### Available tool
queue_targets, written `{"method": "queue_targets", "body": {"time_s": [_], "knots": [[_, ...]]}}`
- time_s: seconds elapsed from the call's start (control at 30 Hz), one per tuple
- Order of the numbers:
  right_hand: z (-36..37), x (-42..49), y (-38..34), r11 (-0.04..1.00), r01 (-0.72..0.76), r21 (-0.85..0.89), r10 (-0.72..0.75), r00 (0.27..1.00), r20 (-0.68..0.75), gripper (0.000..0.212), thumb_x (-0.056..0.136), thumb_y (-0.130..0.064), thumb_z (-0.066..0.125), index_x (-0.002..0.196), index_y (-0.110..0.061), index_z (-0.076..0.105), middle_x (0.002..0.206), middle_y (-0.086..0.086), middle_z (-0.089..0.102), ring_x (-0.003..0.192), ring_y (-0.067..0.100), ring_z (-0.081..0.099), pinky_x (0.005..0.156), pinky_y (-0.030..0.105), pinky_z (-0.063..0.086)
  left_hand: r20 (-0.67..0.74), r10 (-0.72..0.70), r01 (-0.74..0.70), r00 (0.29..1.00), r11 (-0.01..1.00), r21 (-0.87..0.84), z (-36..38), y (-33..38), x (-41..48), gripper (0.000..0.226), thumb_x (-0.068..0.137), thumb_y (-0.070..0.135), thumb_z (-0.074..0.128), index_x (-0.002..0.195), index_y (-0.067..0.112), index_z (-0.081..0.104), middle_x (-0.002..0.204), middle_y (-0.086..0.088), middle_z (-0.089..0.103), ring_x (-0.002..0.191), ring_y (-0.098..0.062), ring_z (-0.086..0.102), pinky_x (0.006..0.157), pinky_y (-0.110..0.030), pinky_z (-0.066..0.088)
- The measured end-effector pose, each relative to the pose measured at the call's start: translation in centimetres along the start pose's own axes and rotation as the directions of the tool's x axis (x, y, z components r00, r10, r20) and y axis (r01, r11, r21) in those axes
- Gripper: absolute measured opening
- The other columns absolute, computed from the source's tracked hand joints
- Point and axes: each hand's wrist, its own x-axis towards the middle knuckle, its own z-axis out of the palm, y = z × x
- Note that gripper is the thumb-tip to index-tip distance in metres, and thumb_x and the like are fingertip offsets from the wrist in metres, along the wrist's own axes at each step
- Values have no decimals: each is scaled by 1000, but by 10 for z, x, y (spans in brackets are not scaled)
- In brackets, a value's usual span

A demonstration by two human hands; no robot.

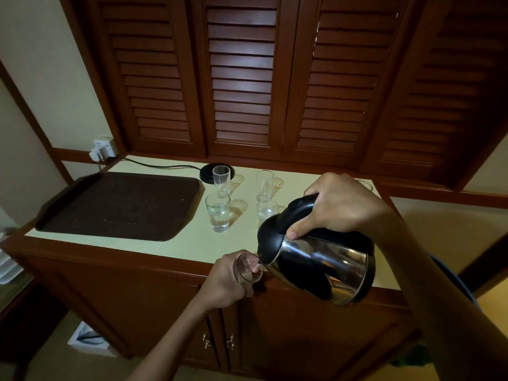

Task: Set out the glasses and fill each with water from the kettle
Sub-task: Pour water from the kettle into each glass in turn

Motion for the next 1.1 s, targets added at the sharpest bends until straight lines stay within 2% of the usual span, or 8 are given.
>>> {"method": "queue_targets", "body": {"time_s": [0.17,0.33,0.5,0.63,0.7,0.8,0.97,1.1], "knots": [[2,-1,0,1000,3,9,-3,1000,-5,48,46,-58,98,71,-21,79,71,-5,78,73,13,72,58,30,51,4,10,-10,1000,1000,13,0,-2,2,52,63,-15,75,79,34,68,72,19,71,64,0,68,53,-19,51],[3,-1,4,997,-42,63,43,999,-6,48,43,-58,99,66,-22,78,65,-6,77,70,14,73,56,29,50,-4,-17,17,1000,1000,7,-3,-8,7,47,60,-8,77,84,32,71,77,9,74,68,-11,72,56,-35,59],[-3,-4,13,983,-82,163,80,997,17,57,39,-63,95,72,-19,78,71,-2,80,73,20,77,67,40,61,-9,11,-11,1000,1000,-6,-4,-5,9,47,60,-4,75,78,39,69,72,11,71,63,-5,66,54,-28,52],[-13,-10,24,960,-52,276,51,999,9,51,35,-69,90,74,-39,78,68,-9,79,63,10,77,62,32,61,-37,38,-40,999,998,-45,-12,2,10,32,66,6,80,84,30,68,75,7,71,66,-9,66,57,-33,51],[-19,-14,35,934,-29,355,39,999,-19,54,34,-69,90,74,-35,78,70,-5,80,62,10,77,64,32,60,-37,40,-42,999,997,-59,-18,9,13,34,64,7,83,87,29,70,74,8,71,65,-6,67,56,-30,54],[-28,-23,52,868,-12,497,43,998,-51,58,36,-63,95,73,-21,80,70,4,79,59,13,75,61,27,58,-56,78,-81,995,995,-65,-29,24,19,37,65,2,85,84,31,73,86,5,75,83,-10,73,77,-32,62],[-43,-35,83,793,12,609,101,983,-151,50,46,-54,99,72,-16,80,65,-1,74,56,8,68,55,20,54,-130,108,-122,986,987,-108,-46,58,45,40,64,1,95,92,19,73,92,4,78,87,-6,73,76,-14,55],[-57,-38,111,836,-36,548,202,948,-246,41,65,-48,94,90,-19,83,76,-6,78,76,10,72,70,24,56,-150,123,-149,981,973,-174,-46,104,89,47,65,15,96,103,13,68,92,2,80,81,-1,73,67,-7,52]]}}
